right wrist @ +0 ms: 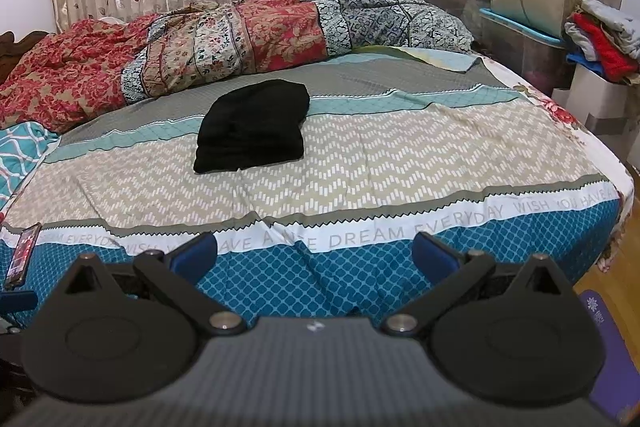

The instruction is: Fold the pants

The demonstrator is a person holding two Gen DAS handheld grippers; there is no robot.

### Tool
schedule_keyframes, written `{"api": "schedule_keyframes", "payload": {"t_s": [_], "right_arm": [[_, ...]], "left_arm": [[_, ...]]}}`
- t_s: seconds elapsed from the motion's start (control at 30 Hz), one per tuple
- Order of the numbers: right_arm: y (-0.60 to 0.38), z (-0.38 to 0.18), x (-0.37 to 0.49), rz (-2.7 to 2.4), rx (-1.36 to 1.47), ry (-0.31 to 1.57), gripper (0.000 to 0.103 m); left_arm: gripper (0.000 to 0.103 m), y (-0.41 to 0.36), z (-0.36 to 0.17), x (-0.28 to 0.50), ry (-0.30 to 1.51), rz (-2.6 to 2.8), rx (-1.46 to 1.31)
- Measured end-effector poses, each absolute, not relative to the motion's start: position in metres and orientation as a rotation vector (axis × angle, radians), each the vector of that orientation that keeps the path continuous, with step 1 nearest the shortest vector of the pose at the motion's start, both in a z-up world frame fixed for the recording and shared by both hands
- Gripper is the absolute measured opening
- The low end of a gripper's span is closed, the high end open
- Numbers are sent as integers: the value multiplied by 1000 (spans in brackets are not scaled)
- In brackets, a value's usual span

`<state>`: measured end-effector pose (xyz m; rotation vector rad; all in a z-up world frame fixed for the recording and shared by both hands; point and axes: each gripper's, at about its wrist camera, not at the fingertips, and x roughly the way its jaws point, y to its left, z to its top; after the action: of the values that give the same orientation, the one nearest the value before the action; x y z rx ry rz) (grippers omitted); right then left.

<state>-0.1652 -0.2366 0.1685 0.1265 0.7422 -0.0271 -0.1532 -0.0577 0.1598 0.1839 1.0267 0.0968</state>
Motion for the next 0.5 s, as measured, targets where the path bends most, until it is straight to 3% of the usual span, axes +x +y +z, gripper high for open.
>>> {"api": "schedule_keyframes", "payload": {"t_s": [0.5], "right_arm": [[-211,185,-177,97,151,695,103]], "left_arm": [[103,-48,161,-154,1016,126,157]]}}
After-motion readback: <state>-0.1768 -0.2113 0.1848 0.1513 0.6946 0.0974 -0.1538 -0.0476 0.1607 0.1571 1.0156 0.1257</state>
